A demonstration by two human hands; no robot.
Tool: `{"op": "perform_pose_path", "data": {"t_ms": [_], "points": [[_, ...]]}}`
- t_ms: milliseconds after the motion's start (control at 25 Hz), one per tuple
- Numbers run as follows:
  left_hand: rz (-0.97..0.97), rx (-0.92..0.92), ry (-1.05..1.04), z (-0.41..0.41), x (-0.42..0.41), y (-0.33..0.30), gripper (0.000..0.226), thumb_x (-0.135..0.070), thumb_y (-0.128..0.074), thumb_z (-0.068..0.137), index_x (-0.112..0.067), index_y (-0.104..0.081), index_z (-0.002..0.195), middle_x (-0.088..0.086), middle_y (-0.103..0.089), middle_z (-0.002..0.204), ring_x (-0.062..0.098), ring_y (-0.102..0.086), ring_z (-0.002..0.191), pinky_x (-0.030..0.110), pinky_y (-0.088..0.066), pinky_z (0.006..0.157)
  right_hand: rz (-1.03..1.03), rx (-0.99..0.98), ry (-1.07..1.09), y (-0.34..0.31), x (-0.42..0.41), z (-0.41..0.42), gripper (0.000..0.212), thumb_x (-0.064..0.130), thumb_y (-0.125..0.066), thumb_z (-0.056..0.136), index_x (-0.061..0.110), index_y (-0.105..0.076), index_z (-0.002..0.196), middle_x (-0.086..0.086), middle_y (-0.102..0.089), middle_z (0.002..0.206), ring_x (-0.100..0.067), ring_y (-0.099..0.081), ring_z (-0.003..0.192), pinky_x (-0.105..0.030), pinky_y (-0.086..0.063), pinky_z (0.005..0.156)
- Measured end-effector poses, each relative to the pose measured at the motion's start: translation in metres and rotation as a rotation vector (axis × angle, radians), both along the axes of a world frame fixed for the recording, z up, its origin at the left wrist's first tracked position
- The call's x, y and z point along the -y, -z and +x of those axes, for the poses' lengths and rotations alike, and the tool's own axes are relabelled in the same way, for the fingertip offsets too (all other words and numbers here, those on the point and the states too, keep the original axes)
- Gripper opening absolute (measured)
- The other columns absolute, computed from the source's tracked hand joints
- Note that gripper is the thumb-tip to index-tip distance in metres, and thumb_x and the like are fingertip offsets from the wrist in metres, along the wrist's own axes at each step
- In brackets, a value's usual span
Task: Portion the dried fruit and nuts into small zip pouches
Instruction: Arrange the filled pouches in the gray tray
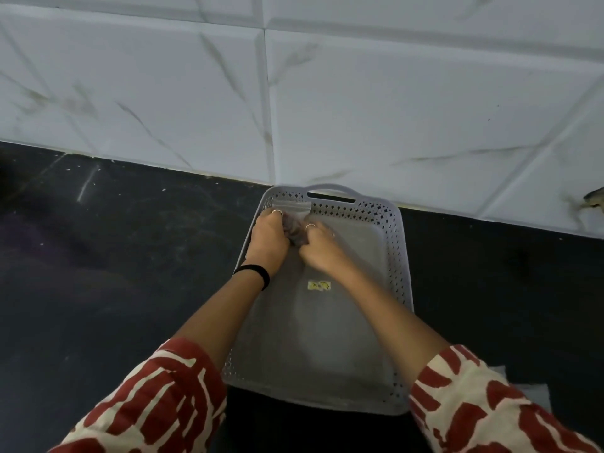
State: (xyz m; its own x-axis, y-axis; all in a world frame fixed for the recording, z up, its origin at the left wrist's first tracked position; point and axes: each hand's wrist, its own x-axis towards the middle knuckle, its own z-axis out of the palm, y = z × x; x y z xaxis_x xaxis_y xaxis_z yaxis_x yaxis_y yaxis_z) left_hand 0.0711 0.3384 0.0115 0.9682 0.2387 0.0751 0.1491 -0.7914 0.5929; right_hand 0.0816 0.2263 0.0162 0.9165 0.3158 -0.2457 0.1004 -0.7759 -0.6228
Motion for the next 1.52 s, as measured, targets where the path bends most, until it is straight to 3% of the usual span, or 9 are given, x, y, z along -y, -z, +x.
{"op": "perform_pose_path", "data": {"t_ms": [160, 280, 360, 440, 600, 720, 960, 1320, 1520], "points": [[-0.039, 0.037, 0.051, -0.026, 0.022, -0.015, 0.021, -0.004, -0.052, 0.09, 0.006, -0.066, 0.102, 0.017, -0.057, 0.12, 0.031, -0.057, 0.108, 0.03, -0.043, 0.092, 0.032, 0.058, -0.022, -0.031, 0.058, -0.025, 0.036, 0.003, -0.043, 0.094, 0.01, -0.054, 0.128, -0.011, -0.05, 0.13, -0.01, -0.052, 0.074, -0.015, -0.041, 0.058], [-0.063, 0.035, 0.171, -0.055, 0.066, -0.034, 0.026, -0.009, -0.055, 0.093, 0.0, -0.063, 0.116, 0.013, -0.055, 0.129, 0.027, -0.053, 0.119, 0.019, -0.035, 0.098, 0.161, 0.094, 0.14, -0.064, 0.122, -0.067, 0.033, 0.01, -0.041, 0.098, 0.018, -0.058, 0.126, -0.006, -0.059, 0.122, -0.022, -0.063, 0.089, -0.019, -0.051, 0.072], [-0.083, 0.074, 0.265, -0.076, 0.103, -0.047, 0.028, -0.011, -0.057, 0.093, -0.002, -0.062, 0.119, 0.012, -0.055, 0.13, 0.024, -0.053, 0.12, 0.007, -0.026, 0.092, 0.205, 0.231, 0.276, -0.081, 0.166, -0.107, 0.03, 0.01, -0.043, 0.097, 0.02, -0.064, 0.116, 0.004, -0.061, 0.109, -0.002, -0.059, 0.082, -0.003, -0.043, 0.071], [-0.102, 0.168, 0.376, -0.104, 0.144, -0.059, 0.025, -0.007, -0.059, 0.091, -0.002, -0.064, 0.115, 0.013, -0.058, 0.125, 0.023, -0.056, 0.115, 0.0, -0.021, 0.089, 0.246, 0.267, 0.404, -0.087, 0.202, -0.15, 0.028, 0.009, -0.044, 0.097, 0.023, -0.064, 0.11, 0.008, -0.061, 0.105, 0.004, -0.057, 0.086, -0.008, -0.044, 0.079], [-0.178, 0.159, 0.546, -0.167, 0.215, -0.057, 0.019, -0.002, -0.058, 0.089, -0.006, -0.068, 0.105, 0.007, -0.062, 0.108, 0.014, -0.06, 0.096, 0.01, -0.041, 0.088, 0.164, 0.081, 0.563, -0.061, 0.25, -0.215, 0.025, 0.01, -0.048, 0.095, 0.024, -0.062, 0.109, 0.003, -0.062, 0.105, -0.01, -0.06, 0.095, -0.017, -0.042, 0.076], [-0.129, -0.089, 0.477, -0.204, 0.228, -0.039, 0.013, -0.015, -0.056, 0.093, -0.01, -0.067, 0.095, 0.005, -0.068, 0.092, 0.012, -0.061, 0.077, 0.026, -0.053, 0.077, 0.084, -0.08, 0.517, -0.031, 0.252, -0.241, 0.029, 0.012, -0.05, 0.095, 0.022, -0.058, 0.121, 0.002, -0.063, 0.109, -0.012, -0.059, 0.1, -0.015, -0.04, 0.072], [-0.006, -0.447, 0.182, -0.232, 0.212, -0.002, 0.041, -0.047, -0.054, 0.092, -0.007, -0.064, 0.09, 0.01, -0.068, 0.089, 0.025, -0.067, 0.08, 0.034, -0.055, 0.069, 0.047, -0.026, 0.563, 0.001, 0.253, -0.254, 0.02, 0.012, -0.055, 0.091, 0.019, -0.06, 0.11, 0.001, -0.061, 0.109, -0.007, -0.057, 0.09, -0.014, -0.043, 0.074], [-0.335, -0.403, 0.052, -0.235, 0.221, 0.004, 0.012, -0.019, -0.065, 0.09, -0.012, -0.06, 0.082, 0.0, -0.064, 0.079, 0.007, -0.058, 0.067, 0.006, -0.041, 0.05, 0.16, -0.117, 0.482, -0.006, 0.253, -0.259, 0.034, 0.011, -0.063, 0.088, 0.021, -0.054, 0.119, 0.006, -0.053, 0.107, 0.001, -0.054, 0.079, -0.007, -0.04, 0.056], [-0.493, -0.263, 0.159, -0.229, 0.217, -0.022, 0.016, -0.017, -0.065, 0.09, -0.017, -0.058, 0.075, 0.002, -0.066, 0.074, 0.007, -0.06, 0.061, 0.013, -0.045, 0.055, 0.425, -0.095, 0.567, -0.023, 0.254, -0.263, 0.033, 0.011, -0.063, 0.088, 0.029, -0.047, 0.11, 0.011, -0.059, 0.094, -0.001, -0.059, 0.085, -0.011, -0.045, 0.062]]}}
